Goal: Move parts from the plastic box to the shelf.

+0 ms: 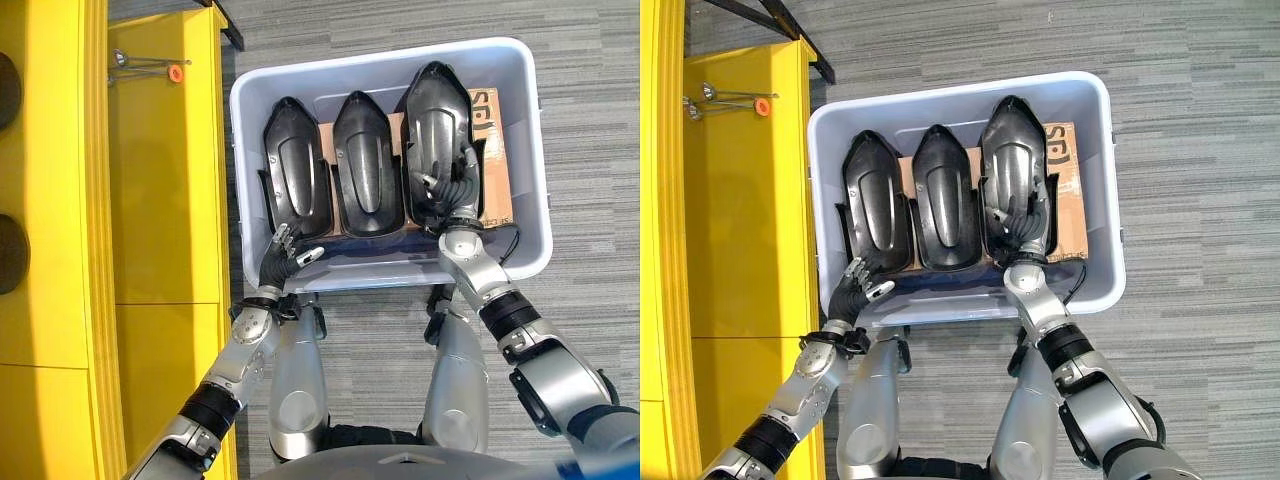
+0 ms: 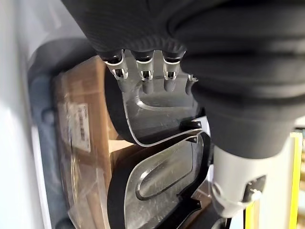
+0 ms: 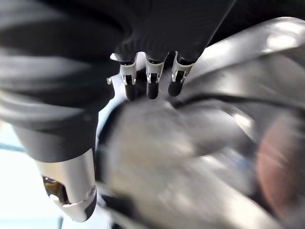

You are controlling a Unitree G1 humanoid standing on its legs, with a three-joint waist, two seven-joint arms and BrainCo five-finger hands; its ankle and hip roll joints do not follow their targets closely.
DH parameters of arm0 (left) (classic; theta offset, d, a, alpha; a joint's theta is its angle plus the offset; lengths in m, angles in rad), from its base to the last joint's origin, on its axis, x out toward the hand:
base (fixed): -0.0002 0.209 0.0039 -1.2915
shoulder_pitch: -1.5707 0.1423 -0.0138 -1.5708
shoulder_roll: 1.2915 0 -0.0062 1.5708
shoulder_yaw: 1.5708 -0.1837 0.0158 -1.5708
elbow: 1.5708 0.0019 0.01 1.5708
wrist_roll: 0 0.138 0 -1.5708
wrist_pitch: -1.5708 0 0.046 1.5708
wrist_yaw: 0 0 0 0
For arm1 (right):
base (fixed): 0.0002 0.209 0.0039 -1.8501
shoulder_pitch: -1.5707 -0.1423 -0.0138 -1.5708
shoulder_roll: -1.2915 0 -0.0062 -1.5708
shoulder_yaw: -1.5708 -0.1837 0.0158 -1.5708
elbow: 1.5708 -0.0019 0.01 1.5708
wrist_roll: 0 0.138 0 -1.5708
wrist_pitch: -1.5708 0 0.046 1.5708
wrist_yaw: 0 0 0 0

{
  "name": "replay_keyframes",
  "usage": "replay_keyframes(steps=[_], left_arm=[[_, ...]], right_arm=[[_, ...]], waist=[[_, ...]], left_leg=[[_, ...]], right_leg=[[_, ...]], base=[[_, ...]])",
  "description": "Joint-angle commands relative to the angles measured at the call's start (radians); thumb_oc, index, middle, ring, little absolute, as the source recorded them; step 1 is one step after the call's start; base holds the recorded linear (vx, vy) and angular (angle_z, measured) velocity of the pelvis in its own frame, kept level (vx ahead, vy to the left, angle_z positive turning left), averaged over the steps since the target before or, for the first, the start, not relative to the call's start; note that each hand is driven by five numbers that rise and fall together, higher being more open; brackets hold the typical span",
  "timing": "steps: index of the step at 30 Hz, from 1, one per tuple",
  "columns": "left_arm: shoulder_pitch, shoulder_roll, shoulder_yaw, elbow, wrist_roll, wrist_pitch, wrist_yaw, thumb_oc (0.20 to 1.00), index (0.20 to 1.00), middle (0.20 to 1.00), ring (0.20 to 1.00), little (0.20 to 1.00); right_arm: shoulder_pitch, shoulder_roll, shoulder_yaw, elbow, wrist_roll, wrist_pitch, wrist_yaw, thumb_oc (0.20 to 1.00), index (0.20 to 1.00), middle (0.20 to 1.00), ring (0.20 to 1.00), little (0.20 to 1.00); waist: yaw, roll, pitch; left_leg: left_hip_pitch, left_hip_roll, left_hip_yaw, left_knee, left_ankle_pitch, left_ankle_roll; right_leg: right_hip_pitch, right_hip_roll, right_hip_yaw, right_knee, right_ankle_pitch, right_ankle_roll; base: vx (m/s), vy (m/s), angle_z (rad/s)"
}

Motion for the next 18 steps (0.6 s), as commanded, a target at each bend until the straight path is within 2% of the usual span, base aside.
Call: replay_keyframes(steps=[1, 6, 7, 9, 10, 12, 18], left_arm=[[0.024, 0.0, -0.043, -0.093, 0.028, -0.066, 0.042, 1.0, 1.0, 1.0, 1.0, 1.0], [0.027, -0.004, -0.078, -0.058, -0.009, -0.107, 0.039, 1.0, 1.0, 1.0, 1.0, 1.0], [0.029, -0.008, -0.082, -0.047, -0.011, -0.119, 0.029, 1.0, 1.0, 1.0, 1.0, 1.0], [0.035, -0.009, -0.08, -0.04, -0.021, -0.132, 0.021, 1.0, 1.0, 1.0, 1.0, 1.0], [0.039, -0.009, -0.075, -0.039, -0.022, -0.133, 0.017, 1.0, 1.0, 1.0, 1.0, 1.0], [0.05, -0.005, -0.065, -0.036, -0.029, -0.14, -0.003, 1.0, 1.0, 1.0, 1.0, 1.0], [0.054, -0.005, -0.05, -0.02, -0.046, -0.151, -0.03, 1.0, 1.0, 1.0, 1.0, 1.0]], right_arm=[[-0.018, -0.031, -0.084, -0.031, -0.083, -0.061, -0.165, 1.0, 1.0, 1.0, 1.0, 1.0], [-0.039, -0.083, -0.153, -0.03, -0.228, -0.117, -0.184, 1.0, 1.0, 1.0, 1.0, 1.0], [-0.053, -0.103, -0.153, -0.049, -0.303, -0.137, -0.155, 1.0, 1.0, 1.0, 1.0, 1.0], [-0.056, -0.121, -0.138, -0.09, -0.355, -0.151, -0.115, 1.0, 1.0, 1.0, 1.0, 1.0], [-0.054, -0.127, -0.129, -0.118, -0.38, -0.145, -0.109, 1.0, 1.0, 1.0, 1.0, 1.0], [-0.048, -0.148, -0.111, -0.155, -0.381, -0.043, -0.107, 1.0, 1.0, 1.0, 1.0, 1.0], [-0.04, -0.145, -0.07, -0.084, -0.342, 0.036, -0.084, 1.0, 1.0, 1.0, 1.0, 1.0]], waist=[[0.009, 0.028, -0.02], [-0.002, 0.042, -0.02], [-0.003, 0.044, -0.02], [-0.005, 0.044, -0.02], [-0.006, 0.043, -0.02], [-0.008, 0.041, -0.02], [-0.003, 0.037, -0.02]], left_leg=[[-0.027, -0.028, -0.006, 0.056, -0.043, 0.05], [-0.017, -0.029, 0.001, 0.052, -0.046, 0.049], [-0.013, -0.029, 0.002, 0.052, -0.047, 0.049], [-0.009, -0.028, 0.005, 0.053, -0.048, 0.048], [-0.007, -0.028, 0.006, 0.053, -0.048, 0.048], [0.001, -0.029, 0.007, 0.053, -0.05, 0.046], [-0.012, -0.025, 0.007, 0.053, -0.048, 0.047]], right_leg=[[0.005, 0.012, 0.03, 0.035, -0.026, -0.011], [0.011, 0.004, 0.03, 0.035, -0.028, -0.01], [0.015, 0.001, 0.029, 0.036, -0.029, -0.01], [0.019, 0.0, 0.029, 0.034, -0.03, -0.01], [0.018, 0.0, 0.03, 0.035, -0.03, -0.01], [0.025, 0.0, 0.03, 0.033, -0.032, -0.011], [0.016, 0.002, 0.026, 0.03, -0.029, -0.012]], base=[[0.01, 0.08, 0.01], [0.01, 0.066, 0.0], [0.02, 0.035, -0.01], [0.01, 0.017, -0.05], [0.01, 0.006, -0.05], [0.01, 0.002, -0.02], [0.0, -0.005, -0.01]])
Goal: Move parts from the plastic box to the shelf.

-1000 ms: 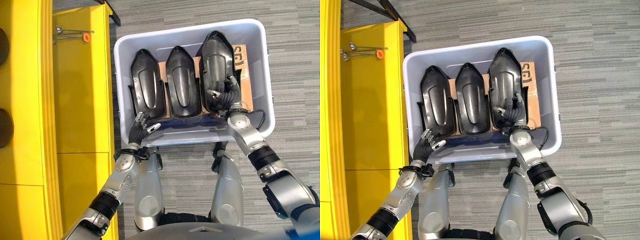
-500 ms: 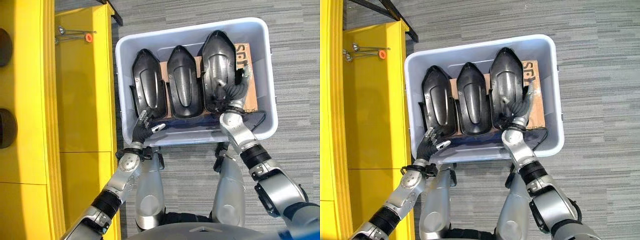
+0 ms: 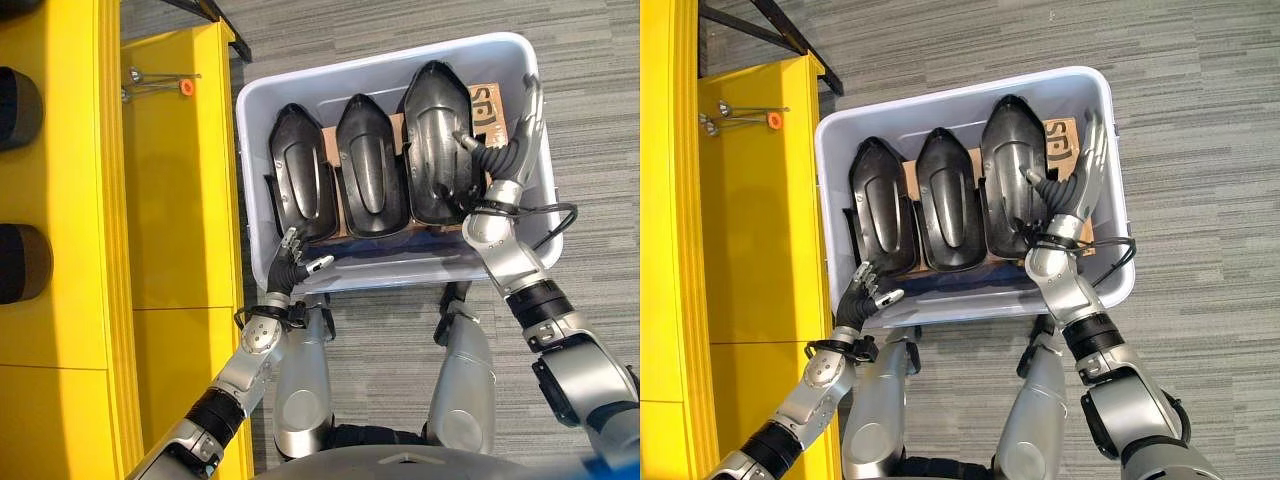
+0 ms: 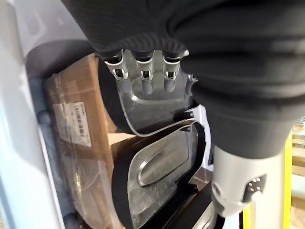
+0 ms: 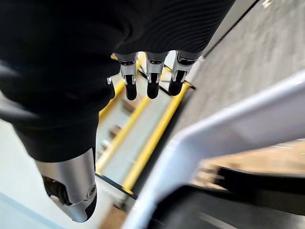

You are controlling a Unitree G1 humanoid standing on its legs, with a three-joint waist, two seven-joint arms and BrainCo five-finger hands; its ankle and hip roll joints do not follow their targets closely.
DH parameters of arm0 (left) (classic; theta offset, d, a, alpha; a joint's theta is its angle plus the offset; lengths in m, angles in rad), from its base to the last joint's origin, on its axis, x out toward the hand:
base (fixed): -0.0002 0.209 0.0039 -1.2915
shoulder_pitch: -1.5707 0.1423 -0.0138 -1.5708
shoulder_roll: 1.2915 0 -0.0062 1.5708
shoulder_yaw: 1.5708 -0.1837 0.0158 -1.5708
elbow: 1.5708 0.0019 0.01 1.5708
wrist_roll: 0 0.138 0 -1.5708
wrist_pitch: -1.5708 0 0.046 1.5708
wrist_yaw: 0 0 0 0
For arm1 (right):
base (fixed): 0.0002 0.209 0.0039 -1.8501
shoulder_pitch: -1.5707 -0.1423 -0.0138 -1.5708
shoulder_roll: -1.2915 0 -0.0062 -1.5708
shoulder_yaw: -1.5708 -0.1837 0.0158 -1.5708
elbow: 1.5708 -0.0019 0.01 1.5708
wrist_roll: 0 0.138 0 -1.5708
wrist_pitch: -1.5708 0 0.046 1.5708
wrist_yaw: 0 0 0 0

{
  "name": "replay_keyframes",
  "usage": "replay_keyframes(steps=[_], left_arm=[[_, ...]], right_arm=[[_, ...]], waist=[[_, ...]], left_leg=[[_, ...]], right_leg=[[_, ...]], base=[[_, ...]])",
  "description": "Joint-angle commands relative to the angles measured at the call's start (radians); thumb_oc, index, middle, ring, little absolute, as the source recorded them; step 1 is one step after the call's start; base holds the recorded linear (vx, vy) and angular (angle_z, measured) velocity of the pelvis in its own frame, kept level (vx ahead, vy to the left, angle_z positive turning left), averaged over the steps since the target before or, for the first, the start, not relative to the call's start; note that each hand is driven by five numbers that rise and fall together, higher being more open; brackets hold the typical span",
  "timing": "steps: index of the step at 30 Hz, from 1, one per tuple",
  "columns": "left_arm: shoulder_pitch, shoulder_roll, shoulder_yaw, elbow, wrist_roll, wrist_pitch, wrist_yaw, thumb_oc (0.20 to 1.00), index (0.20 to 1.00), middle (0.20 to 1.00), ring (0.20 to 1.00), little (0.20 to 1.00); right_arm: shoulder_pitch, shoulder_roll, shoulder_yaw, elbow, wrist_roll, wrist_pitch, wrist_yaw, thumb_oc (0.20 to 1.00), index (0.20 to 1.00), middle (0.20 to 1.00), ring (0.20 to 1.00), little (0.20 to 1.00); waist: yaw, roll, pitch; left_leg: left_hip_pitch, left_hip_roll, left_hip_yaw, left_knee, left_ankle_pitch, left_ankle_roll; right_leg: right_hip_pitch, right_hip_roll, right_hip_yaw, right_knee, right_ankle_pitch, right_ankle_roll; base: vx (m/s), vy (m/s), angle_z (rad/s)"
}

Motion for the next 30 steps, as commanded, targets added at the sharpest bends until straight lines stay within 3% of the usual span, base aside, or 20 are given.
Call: replay_keyframes(steps=[1, 5, 12, 13, 18, 25, 26, 30], left_arm=[[0.03, 0.005, 0.011, -0.056, -0.023, -0.058, -0.022, 1.0, 1.0, 1.0, 1.0, 1.0], [0.021, 0.004, 0.013, -0.06, -0.028, -0.046, -0.029, 1.0, 1.0, 1.0, 1.0, 1.0], [0.003, 0.012, 0.016, -0.07, -0.045, -0.017, -0.019, 1.0, 1.0, 1.0, 1.0, 1.0], [0.014, 0.011, 0.019, -0.064, -0.083, -0.016, -0.035, 1.0, 1.0, 1.0, 1.0, 1.0], [0.002, 0.008, 0.013, -0.103, -0.119, -0.001, -0.07, 1.0, 1.0, 1.0, 1.0, 1.0], [0.001, 0.016, 0.018, -0.085, -0.11, 0.007, -0.082, 1.0, 1.0, 1.0, 1.0, 1.0], [-0.002, 0.018, 0.018, -0.082, -0.114, 0.003, -0.089, 1.0, 1.0, 1.0, 1.0, 1.0], [-0.008, 0.022, 0.018, -0.071, -0.119, -0.001, -0.094, 1.0, 1.0, 1.0, 1.0, 1.0]], right_arm=[[-0.038, -0.028, -0.022, -0.019, 0.036, 0.028, -0.011, 1.0, 1.0, 1.0, 1.0, 1.0], [-0.054, -0.019, -0.036, 0.094, 0.148, 0.06, -0.023, 1.0, 1.0, 1.0, 1.0, 1.0], [-0.072, -0.02, -0.01, 0.207, 0.195, 0.132, 0.03, 1.0, 1.0, 1.0, 1.0, 1.0], [-0.079, -0.015, -0.002, 0.235, 0.214, 0.132, 0.038, 1.0, 1.0, 1.0, 1.0, 1.0], [-0.147, -0.017, 0.033, 0.301, 0.119, 0.152, 0.043, 1.0, 1.0, 1.0, 1.0, 1.0], [-0.198, -0.024, 0.093, 0.357, 0.03, 0.238, 0.084, 1.0, 1.0, 1.0, 1.0, 1.0], [-0.211, -0.025, 0.107, 0.387, 0.045, 0.27, 0.09, 1.0, 1.0, 1.0, 1.0, 1.0], [-0.215, -0.011, 0.123, 0.447, 0.098, 0.278, 0.083, 1.0, 1.0, 1.0, 1.0, 1.0]], waist=[[0.008, 0.005, -0.021], [0.018, 0.002, -0.021], [0.033, 0.002, -0.021], [0.039, 0.0, -0.021], [0.06, 0.006, -0.021], [0.079, 0.006, -0.021], [0.084, 0.007, -0.021], [0.092, 0.007, -0.021]], left_leg=[[-0.034, -0.01, -0.02, 0.052, -0.044, 0.041], [-0.05, -0.009, -0.023, 0.047, -0.04, 0.041], [-0.086, -0.012, -0.034, 0.058, -0.038, 0.043], [-0.07, -0.013, -0.041, 0.063, -0.059, 0.034], [-0.092, -0.018, -0.053, 0.068, -0.055, 0.037], [-0.106, -0.021, -0.063, 0.072, -0.05, 0.035], [-0.108, -0.022, -0.065, 0.073, -0.05, 0.035], [-0.114, -0.021, -0.068, 0.075, -0.049, 0.037]], right_leg=[[0.012, 0.016, -0.003, 0.038, -0.045, -0.021], [-0.001, 0.02, -0.009, 0.033, -0.04, -0.02], [-0.027, 0.019, -0.016, 0.043, -0.04, -0.021], [-0.01, 0.018, -0.014, 0.051, -0.063, -0.011], [-0.02, 0.011, -0.029, 0.059, -0.062, -0.01], [-0.022, 0.007, -0.04, 0.056, -0.057, -0.007], [-0.022, 0.005, -0.043, 0.058, -0.057, -0.007], [-0.022, 0.004, -0.049, 0.06, -0.056, -0.006]], base=[[-0.02, -0.038, -0.02], [-0.01, -0.027, 0.05], [0.01, -0.012, 0.05], [0.06, -0.064, 0.05], [0.01, -0.018, 0.02], [-0.01, -0.005, 0.07], [0.0, 0.0, 0.0], [0.0, 0.0, 0.0]])
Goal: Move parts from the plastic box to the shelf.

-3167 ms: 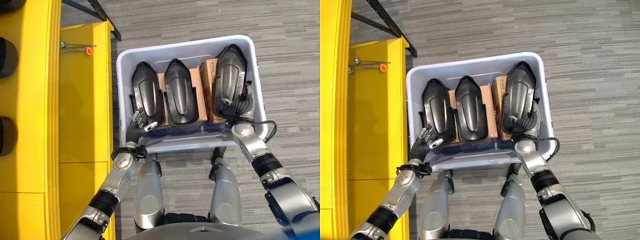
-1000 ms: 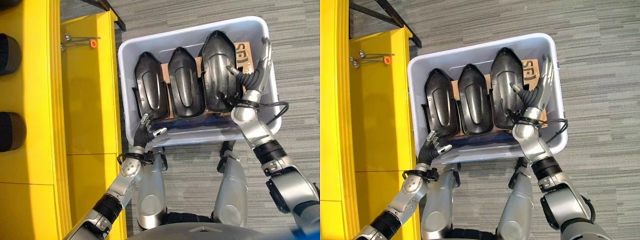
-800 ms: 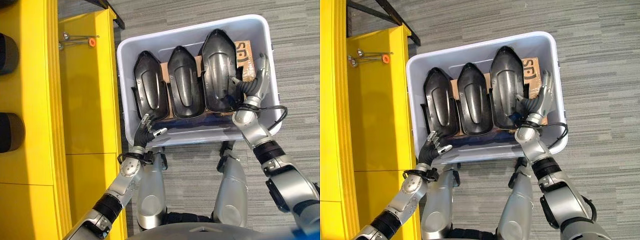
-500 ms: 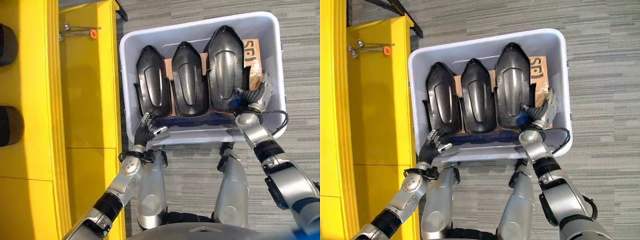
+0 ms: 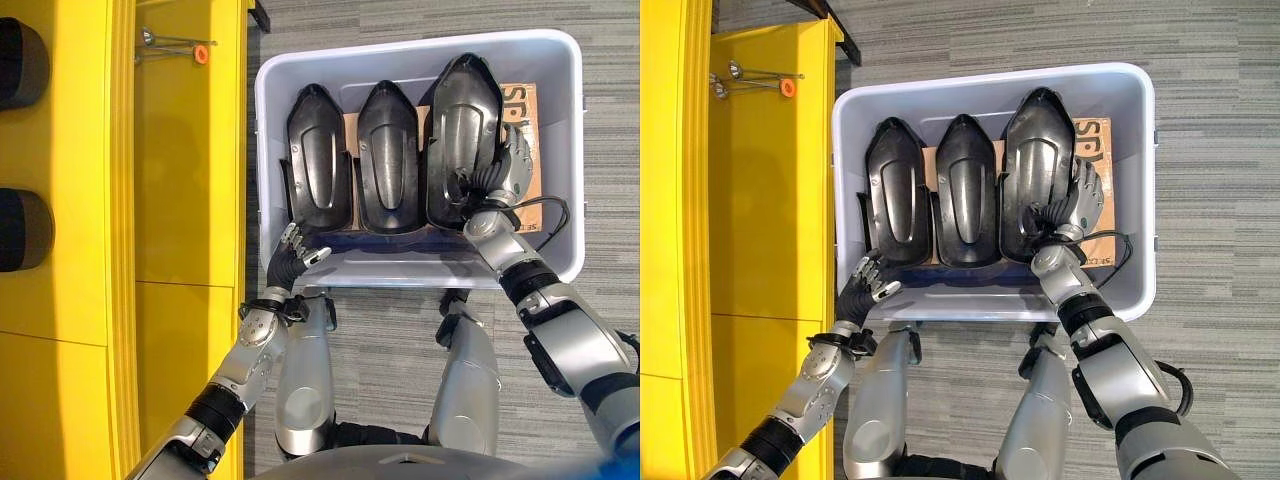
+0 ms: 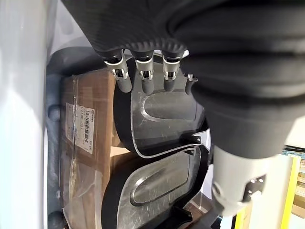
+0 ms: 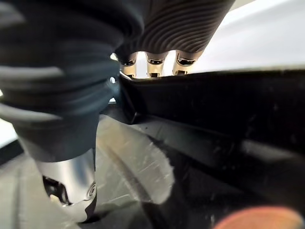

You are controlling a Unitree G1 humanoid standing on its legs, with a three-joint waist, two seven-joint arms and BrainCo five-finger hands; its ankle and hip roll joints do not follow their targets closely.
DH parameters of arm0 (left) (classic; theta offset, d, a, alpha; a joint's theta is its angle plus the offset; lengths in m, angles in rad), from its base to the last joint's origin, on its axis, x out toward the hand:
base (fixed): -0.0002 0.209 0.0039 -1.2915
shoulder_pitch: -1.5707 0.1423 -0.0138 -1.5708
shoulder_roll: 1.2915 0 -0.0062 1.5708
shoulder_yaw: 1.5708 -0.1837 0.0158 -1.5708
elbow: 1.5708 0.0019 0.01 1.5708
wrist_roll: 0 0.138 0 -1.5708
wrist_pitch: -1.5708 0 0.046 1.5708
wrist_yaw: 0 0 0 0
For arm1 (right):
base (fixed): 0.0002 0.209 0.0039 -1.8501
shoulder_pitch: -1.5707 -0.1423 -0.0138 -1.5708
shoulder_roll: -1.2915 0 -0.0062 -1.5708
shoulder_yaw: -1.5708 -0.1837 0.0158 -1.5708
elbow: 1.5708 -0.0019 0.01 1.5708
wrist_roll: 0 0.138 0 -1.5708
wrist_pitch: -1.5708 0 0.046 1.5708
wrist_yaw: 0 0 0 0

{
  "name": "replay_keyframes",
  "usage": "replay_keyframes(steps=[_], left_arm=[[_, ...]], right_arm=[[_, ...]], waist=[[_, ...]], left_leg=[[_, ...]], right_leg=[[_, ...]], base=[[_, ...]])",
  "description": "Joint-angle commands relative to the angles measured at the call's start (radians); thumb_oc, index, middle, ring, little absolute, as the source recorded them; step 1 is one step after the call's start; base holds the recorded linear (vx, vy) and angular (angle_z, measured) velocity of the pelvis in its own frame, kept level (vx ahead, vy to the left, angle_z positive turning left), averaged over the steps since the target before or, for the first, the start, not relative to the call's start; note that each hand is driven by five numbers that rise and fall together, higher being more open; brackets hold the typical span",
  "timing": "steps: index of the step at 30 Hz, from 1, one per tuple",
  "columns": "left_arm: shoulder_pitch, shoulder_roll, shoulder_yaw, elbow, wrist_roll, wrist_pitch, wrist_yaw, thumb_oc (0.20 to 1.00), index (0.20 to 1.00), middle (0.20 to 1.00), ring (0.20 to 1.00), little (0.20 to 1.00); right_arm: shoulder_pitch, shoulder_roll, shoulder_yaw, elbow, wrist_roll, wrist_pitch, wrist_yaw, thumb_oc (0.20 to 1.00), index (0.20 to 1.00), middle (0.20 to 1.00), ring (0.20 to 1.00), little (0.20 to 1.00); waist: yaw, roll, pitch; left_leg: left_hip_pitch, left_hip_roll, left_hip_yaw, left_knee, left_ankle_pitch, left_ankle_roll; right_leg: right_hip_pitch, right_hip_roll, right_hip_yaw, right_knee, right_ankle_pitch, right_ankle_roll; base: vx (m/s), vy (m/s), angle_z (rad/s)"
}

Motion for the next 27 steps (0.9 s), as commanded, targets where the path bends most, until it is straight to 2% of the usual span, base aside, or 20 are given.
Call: replay_keyframes(steps=[1, 7, 15, 24, 27], left_arm=[[0.001, 0.032, -0.017, -0.031, -0.003, -0.042, -0.015, 1.0, 1.0, 1.0, 1.0, 1.0], [-0.004, 0.034, -0.023, -0.033, 0.002, -0.036, -0.011, 1.0, 1.0, 1.0, 1.0, 1.0], [-0.006, 0.017, -0.037, -0.028, 0.002, -0.05, 0.011, 1.0, 1.0, 1.0, 1.0, 1.0], [-0.002, 0.0, -0.042, -0.022, -0.002, -0.064, 0.027, 1.0, 1.0, 1.0, 1.0, 1.0], [-0.004, -0.006, -0.042, -0.022, 0.002, -0.07, 0.032, 1.0, 1.0, 1.0, 1.0, 1.0]], right_arm=[[-0.005, -0.013, 0.015, 0.039, 0.045, 0.014, -0.006, 1.0, 1.0, 1.0, 1.0, 1.0], [-0.004, 0.002, -0.007, 0.098, 0.144, -0.005, -0.061, 1.0, 1.0, 1.0, 1.0, 1.0], [0.004, 0.007, -0.03, 0.081, 0.107, -0.069, -0.152, 1.0, 1.0, 1.0, 1.0, 1.0], [0.044, 0.025, -0.066, 0.014, 0.173, -0.099, -0.204, 1.0, 1.0, 1.0, 1.0, 1.0], [0.059, 0.031, -0.07, -0.011, 0.193, -0.09, -0.195, 1.0, 1.0, 1.0, 1.0, 1.0]], waist=[[0.033, 0.007, -0.021], [0.037, 0.004, -0.021], [0.026, 0.01, -0.021], [0.009, 0.01, -0.021], [0.002, 0.009, -0.021]], left_leg=[[-0.039, -0.024, -0.013, 0.045, -0.049, 0.039], [-0.051, -0.02, -0.013, 0.038, -0.044, 0.038], [-0.055, -0.019, -0.006, 0.031, -0.04, 0.038], [-0.057, -0.016, 0.003, 0.029, -0.04, 0.035], [-0.055, -0.015, 0.008, 0.025, -0.039, 0.033]], right_leg=[[-0.005, 0.007, 0.002, 0.051, -0.051, -0.009], [-0.014, 0.011, -0.006, 0.045, -0.046, -0.008], [-0.025, 0.012, -0.001, 0.04, -0.041, -0.007], [-0.036, 0.014, 0.009, 0.035, -0.039, -0.008], [-0.037, 0.016, 0.013, 0.03, -0.038, -0.009]], base=[[0.0, 0.0, 0.0], [-0.01, -0.015, 0.03], [-0.01, 0.014, 0.0], [0.0, 0.011, -0.02], [0.0, 0.008, -0.01]])
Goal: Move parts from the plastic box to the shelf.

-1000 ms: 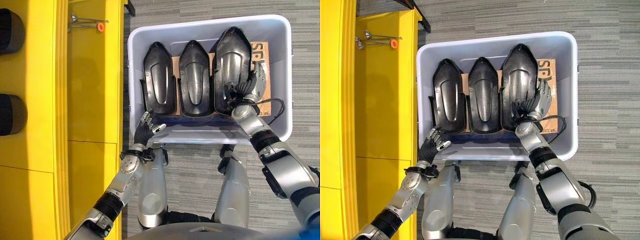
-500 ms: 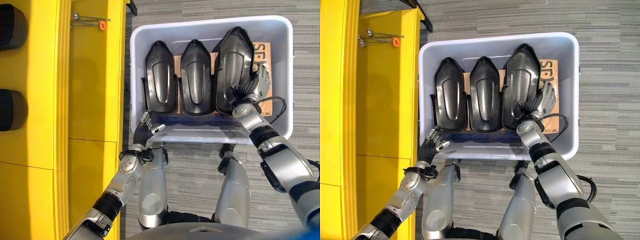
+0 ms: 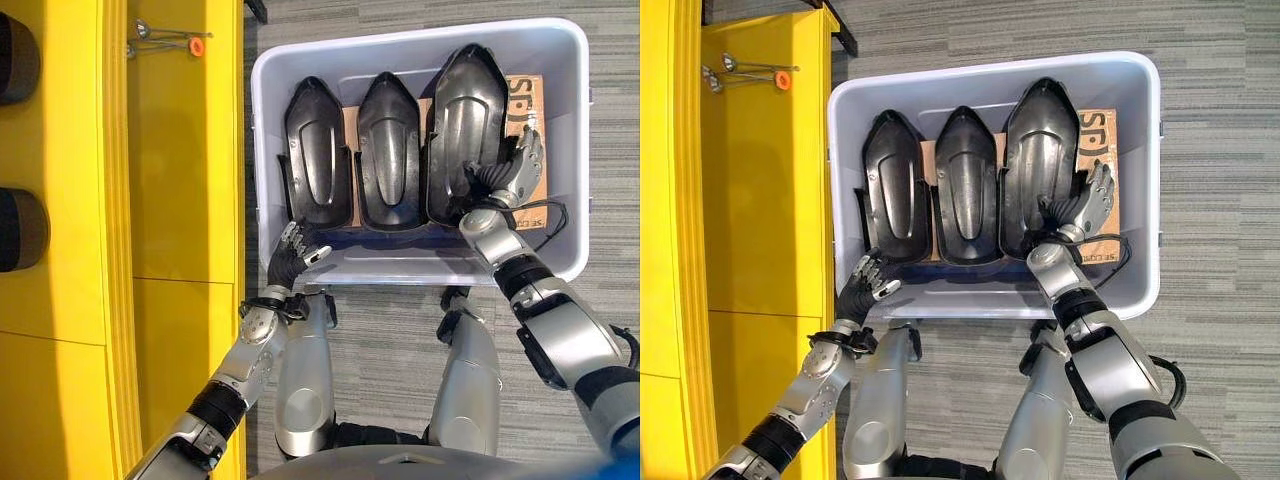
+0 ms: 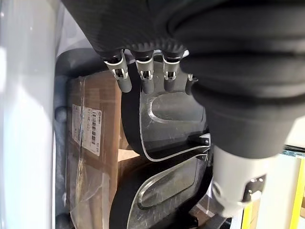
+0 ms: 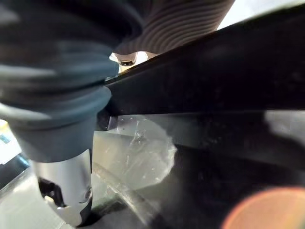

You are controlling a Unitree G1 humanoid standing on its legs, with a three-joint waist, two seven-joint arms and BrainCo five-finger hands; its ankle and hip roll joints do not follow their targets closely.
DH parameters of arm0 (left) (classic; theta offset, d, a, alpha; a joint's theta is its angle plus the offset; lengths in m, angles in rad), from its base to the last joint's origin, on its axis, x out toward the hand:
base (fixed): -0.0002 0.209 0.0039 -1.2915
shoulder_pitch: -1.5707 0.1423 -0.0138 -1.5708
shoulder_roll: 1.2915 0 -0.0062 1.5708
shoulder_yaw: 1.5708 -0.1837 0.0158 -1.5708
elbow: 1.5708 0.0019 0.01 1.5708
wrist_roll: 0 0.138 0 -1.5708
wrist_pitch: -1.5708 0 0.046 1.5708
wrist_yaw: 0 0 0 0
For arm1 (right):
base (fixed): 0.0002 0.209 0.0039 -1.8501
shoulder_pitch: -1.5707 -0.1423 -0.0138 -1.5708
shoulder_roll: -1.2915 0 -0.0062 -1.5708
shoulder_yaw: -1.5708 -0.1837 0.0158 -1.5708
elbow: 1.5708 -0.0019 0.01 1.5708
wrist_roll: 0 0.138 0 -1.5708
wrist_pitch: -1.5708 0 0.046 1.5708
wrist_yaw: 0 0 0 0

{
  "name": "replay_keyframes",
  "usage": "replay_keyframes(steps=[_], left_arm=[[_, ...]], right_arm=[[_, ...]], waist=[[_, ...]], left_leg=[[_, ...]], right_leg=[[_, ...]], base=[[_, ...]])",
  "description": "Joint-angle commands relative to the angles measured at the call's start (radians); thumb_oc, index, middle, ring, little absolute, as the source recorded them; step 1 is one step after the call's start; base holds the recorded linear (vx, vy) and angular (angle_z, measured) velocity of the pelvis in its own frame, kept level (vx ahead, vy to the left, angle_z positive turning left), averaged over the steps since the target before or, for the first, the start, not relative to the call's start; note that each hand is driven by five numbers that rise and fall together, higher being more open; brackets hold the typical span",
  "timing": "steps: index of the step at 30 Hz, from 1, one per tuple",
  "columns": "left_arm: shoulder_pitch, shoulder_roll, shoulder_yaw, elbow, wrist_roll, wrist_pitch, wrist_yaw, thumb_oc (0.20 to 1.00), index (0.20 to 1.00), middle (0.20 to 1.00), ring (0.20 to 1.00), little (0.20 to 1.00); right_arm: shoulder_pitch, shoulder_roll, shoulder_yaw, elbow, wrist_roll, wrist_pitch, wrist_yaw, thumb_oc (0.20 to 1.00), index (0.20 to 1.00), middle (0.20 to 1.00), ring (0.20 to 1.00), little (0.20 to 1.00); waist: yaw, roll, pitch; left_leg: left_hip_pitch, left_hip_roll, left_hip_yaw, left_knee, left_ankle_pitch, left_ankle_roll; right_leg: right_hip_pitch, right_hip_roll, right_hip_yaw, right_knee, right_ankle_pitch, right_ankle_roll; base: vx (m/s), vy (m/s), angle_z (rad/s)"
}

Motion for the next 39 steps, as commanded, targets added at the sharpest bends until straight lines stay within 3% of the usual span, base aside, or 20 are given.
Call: replay_keyframes(steps=[1, 15, 16, 17, 25, 26, 28, 29, 39], left_arm=[[0.011, -0.001, -0.042, -0.04, 0.002, -0.066, 0.016, 1.0, 1.0, 1.0, 1.0, 1.0], [0.003, -0.011, -0.041, -0.032, 0.001, -0.065, 0.032, 1.0, 1.0, 1.0, 1.0, 1.0], [-0.002, -0.007, -0.043, -0.033, -0.004, -0.062, 0.038, 1.0, 1.0, 1.0, 1.0, 1.0], [-0.006, -0.006, -0.041, -0.034, -0.003, -0.055, 0.037, 1.0, 1.0, 1.0, 1.0, 1.0], [-0.013, 0.004, -0.041, -0.031, -0.004, -0.042, 0.03, 1.0, 1.0, 1.0, 1.0, 1.0], [-0.015, 0.009, -0.04, -0.035, -0.005, -0.035, 0.031, 1.0, 1.0, 1.0, 1.0, 1.0], [-0.015, 0.011, -0.039, -0.04, -0.003, -0.028, 0.032, 1.0, 1.0, 1.0, 1.0, 1.0], [-0.017, 0.019, -0.038, -0.045, -0.007, -0.02, 0.029, 1.0, 1.0, 1.0, 1.0, 1.0], [-0.028, 0.042, -0.037, -0.056, -0.014, 0.018, 0.004, 1.0, 1.0, 1.0, 1.0, 1.0]], right_arm=[[0.047, -0.006, -0.037, -0.016, 0.032, 0.001, -0.021, 1.0, 1.0, 1.0, 1.0, 1.0], [0.096, 0.043, -0.035, 0.001, 0.152, 0.049, 0.037, 1.0, 1.0, 1.0, 1.0, 1.0], [0.096, 0.042, -0.033, 0.012, 0.161, 0.07, 0.068, 0.906, 0.906, 0.906, 0.906, 0.906], [0.1, 0.045, -0.018, 0.024, 0.184, 0.089, 0.086, 1.0, 1.0, 1.0, 1.0, 1.0], [0.085, 0.049, -0.019, 0.08, 0.237, 0.079, 0.116, 1.0, 1.0, 1.0, 1.0, 1.0], [0.077, 0.044, -0.02, 0.1, 0.251, 0.116, 0.173, 0.931, 0.931, 0.931, 0.931, 0.931], [0.075, 0.047, -0.011, 0.114, 0.293, 0.129, 0.195, 0.297, 0.297, 0.297, 0.297, 0.297], [0.069, 0.047, -0.01, 0.139, 0.329, 0.16, 0.242, 0.2, 0.2, 0.2, 0.2, 0.2], [0.038, 0.059, -0.008, 0.277, 0.457, 0.237, 0.41, 0.2, 0.2, 0.2, 0.2, 0.2]], waist=[[0.011, 0.008, -0.02], [-0.001, 0.002, -0.02], [-0.001, 0.001, -0.02], [0.0, 0.0, -0.02], [0.011, -0.005, -0.02], [0.015, -0.006, -0.02], [0.019, -0.007, -0.02], [0.024, -0.009, -0.02], [0.051, -0.006, -0.02]], left_leg=[[-0.021, -0.015, 0.005, 0.023, -0.042, 0.035], [-0.018, -0.007, 0.015, 0.026, -0.044, 0.031], [-0.018, -0.007, 0.012, 0.028, -0.046, 0.031], [-0.022, -0.008, 0.011, 0.027, -0.043, 0.031], [-0.033, -0.008, 0.002, 0.034, -0.044, 0.032], [-0.039, -0.008, -0.001, 0.039, -0.046, 0.032], [-0.043, -0.008, -0.002, 0.042, -0.045, 0.032], [-0.048, -0.009, -0.006, 0.046, -0.047, 0.032], [-0.076, -0.012, -0.018, 0.062, -0.048, 0.035]], right_leg=[[-0.001, 0.017, 0.01, 0.034, -0.042, -0.007], [-0.009, 0.021, 0.018, 0.041, -0.044, -0.009], [-0.009, 0.022, 0.019, 0.042, -0.046, -0.009], [-0.011, 0.023, 0.021, 0.043, -0.045, -0.01], [-0.014, 0.024, 0.013, 0.05, -0.046, -0.011], [-0.016, 0.024, 0.009, 0.053, -0.048, -0.011], [-0.018, 0.024, 0.007, 0.055, -0.048, -0.012], [-0.018, 0.024, 0.005, 0.057, -0.049, -0.012], [-0.034, 0.025, -0.008, 0.075, -0.055, -0.014]], base=[[0.0, 0.0, 0.0], [0.0, 0.0, 0.0], [0.0, 0.0, 0.0], [0.0, 0.0, 0.0], [0.0, -0.004, 0.0], [0.0, 0.0, 0.0], [0.03, -0.032, 0.0], [0.03, -0.042, 0.01], [0.02, -0.024, 0.03]])
